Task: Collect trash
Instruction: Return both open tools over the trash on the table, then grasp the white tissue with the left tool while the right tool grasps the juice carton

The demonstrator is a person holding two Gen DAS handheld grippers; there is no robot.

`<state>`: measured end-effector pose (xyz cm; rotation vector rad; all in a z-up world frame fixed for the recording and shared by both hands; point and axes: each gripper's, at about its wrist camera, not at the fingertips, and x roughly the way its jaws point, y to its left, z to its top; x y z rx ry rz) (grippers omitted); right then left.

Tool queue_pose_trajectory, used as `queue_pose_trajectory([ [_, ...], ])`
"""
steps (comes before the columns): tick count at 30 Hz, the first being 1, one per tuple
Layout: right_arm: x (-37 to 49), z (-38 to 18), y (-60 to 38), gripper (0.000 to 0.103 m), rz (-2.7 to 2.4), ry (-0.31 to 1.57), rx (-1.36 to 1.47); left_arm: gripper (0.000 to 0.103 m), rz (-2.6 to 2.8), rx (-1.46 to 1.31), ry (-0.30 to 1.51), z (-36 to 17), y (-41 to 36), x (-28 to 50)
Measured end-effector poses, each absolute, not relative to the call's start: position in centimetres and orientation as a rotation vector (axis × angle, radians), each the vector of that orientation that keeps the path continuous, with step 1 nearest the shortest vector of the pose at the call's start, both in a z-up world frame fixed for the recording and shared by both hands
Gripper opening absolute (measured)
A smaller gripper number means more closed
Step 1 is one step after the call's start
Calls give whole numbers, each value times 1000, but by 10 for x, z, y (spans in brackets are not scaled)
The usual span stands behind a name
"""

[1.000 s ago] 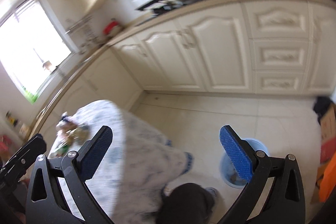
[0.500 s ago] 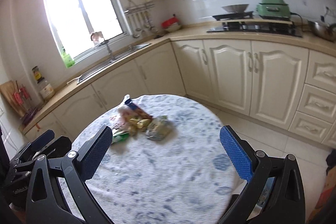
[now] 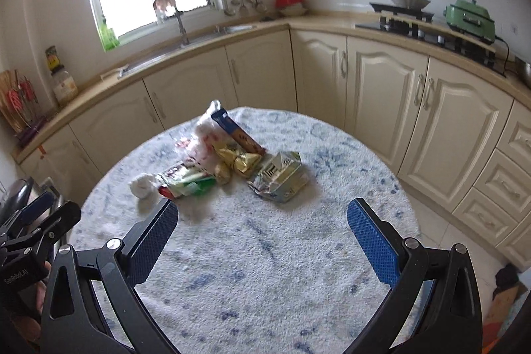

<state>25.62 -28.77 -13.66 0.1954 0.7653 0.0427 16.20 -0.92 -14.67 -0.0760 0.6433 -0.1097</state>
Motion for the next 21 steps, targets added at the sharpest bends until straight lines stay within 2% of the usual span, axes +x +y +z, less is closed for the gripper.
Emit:
queue_pose_trajectory([
  [8,311,-193,-290,103,-7,888,211,102,-39,-15,763,-168,-10,243],
  [16,359,-222,-288,103,-52,954,240,102,-21,41,848,-191,-13,325],
  [19,374,-233,-282,90,-73,985,220,99,-48,64,870,-203,-18,347],
  [20,379,-238,-281,87,-74,997,224,92,-64,62,879,-209,-19,353],
  [21,381,-240,-280,79,-82,989,212,82,-95,55,902,-215,-21,358],
])
